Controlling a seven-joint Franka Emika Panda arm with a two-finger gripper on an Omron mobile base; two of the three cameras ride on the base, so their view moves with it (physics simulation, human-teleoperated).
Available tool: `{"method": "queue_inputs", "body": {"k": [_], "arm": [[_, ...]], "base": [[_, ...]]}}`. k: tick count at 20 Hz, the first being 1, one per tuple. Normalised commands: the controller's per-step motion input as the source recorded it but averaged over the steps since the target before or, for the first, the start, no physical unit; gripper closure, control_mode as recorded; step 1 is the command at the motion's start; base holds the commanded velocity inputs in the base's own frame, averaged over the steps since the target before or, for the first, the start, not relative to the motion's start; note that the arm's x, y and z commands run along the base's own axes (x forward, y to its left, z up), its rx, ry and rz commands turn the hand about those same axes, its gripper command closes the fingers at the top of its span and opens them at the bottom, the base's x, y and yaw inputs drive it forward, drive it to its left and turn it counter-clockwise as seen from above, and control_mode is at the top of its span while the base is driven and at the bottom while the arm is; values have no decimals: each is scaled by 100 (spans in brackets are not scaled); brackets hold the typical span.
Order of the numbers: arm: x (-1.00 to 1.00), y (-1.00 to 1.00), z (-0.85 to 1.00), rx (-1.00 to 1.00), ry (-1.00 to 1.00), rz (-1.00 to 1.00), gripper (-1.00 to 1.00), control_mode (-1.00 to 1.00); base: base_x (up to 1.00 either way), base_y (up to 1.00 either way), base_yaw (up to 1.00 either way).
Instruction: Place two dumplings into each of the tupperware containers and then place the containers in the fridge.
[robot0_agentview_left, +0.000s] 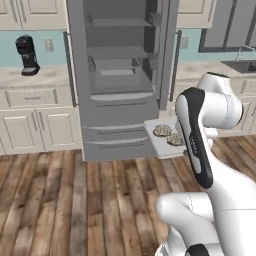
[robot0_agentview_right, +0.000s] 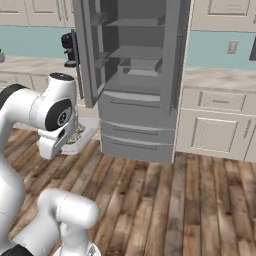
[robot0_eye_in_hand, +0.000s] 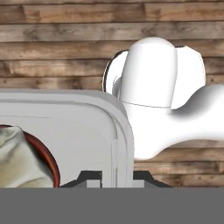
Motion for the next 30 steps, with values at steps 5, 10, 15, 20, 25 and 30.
{"method": "queue_inputs", "body": {"k": [5, 10, 15, 20, 25, 30], "arm": [[0, 0, 0, 0, 0, 0, 100, 100], [0, 0, 0, 0, 0, 0, 100, 100], [0, 0, 0, 0, 0, 0, 100, 100], [0, 0, 0, 0, 0, 0, 100, 100], [0, 0, 0, 0, 0, 0, 100, 100], [0, 0, 0, 0, 0, 0, 100, 100]], "base": [[100, 0, -7], [100, 0, -1], [100, 0, 0], [100, 0, 0], [100, -1, 0], [100, 0, 0]]}}
